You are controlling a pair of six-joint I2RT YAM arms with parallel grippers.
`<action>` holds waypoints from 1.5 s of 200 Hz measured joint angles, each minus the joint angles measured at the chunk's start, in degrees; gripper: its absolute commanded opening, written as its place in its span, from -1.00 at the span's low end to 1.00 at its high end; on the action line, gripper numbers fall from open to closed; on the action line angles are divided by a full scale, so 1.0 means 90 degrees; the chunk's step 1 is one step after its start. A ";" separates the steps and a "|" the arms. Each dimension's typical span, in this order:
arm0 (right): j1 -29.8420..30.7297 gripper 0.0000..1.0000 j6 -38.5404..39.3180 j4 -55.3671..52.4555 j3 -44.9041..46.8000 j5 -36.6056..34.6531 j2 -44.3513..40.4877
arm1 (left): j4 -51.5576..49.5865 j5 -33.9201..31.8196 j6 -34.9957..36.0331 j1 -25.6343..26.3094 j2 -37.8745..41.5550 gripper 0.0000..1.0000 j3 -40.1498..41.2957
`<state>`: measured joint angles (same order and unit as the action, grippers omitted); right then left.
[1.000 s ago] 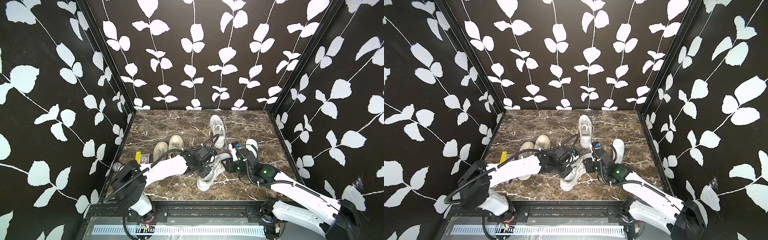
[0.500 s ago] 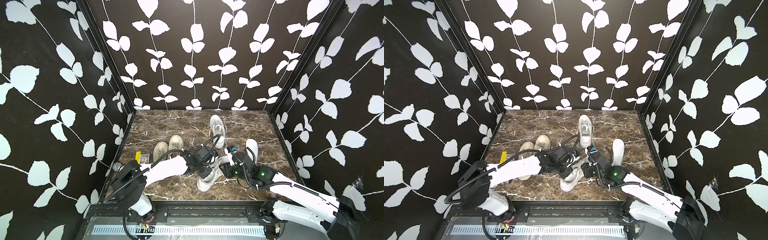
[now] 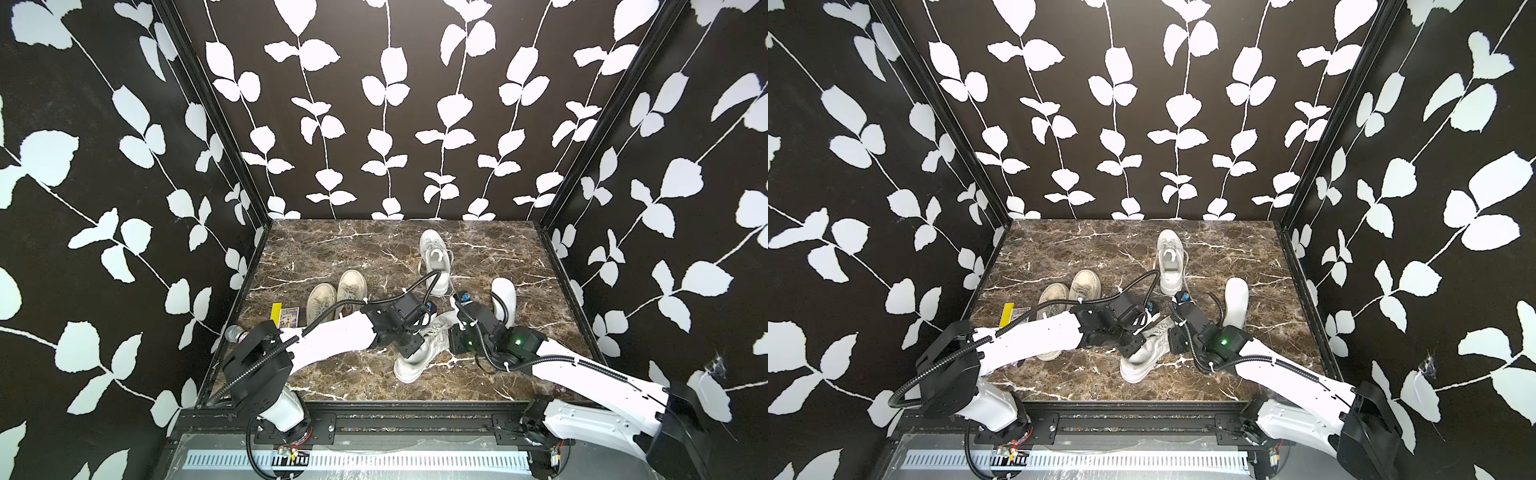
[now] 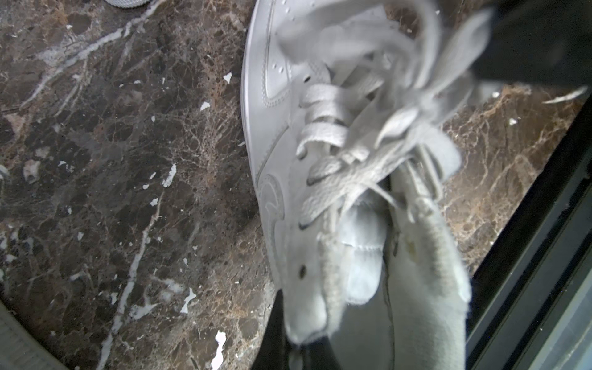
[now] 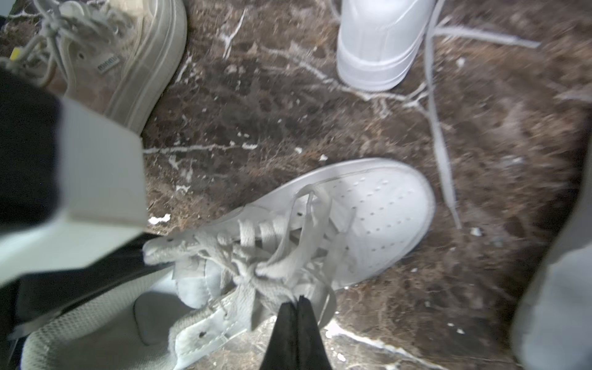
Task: Remove the insole from the shoe
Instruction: Untie the shoelace on the shoe.
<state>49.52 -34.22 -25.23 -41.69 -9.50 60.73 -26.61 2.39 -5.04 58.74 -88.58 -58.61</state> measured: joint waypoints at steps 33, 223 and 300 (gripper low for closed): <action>0.0007 -1.00 0.0032 -0.0163 -0.0168 -0.0284 -0.0024 | 0.0019 -0.0005 0.0017 0.0012 0.0005 -1.00 0.0015; -0.0204 -0.64 0.0002 0.0141 0.0707 0.0138 -0.0335 | 0.0095 -0.0012 0.0019 0.0036 0.0022 -1.00 0.0066; -0.0384 -0.56 0.0163 0.0848 0.0984 0.0515 -0.0223 | 0.0095 -0.0012 0.0044 0.0036 0.0024 -1.00 0.0066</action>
<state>46.06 -32.75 -17.61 -32.84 -4.86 58.72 -25.76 2.28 -4.64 59.07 -88.36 -58.02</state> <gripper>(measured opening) 0.250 0.068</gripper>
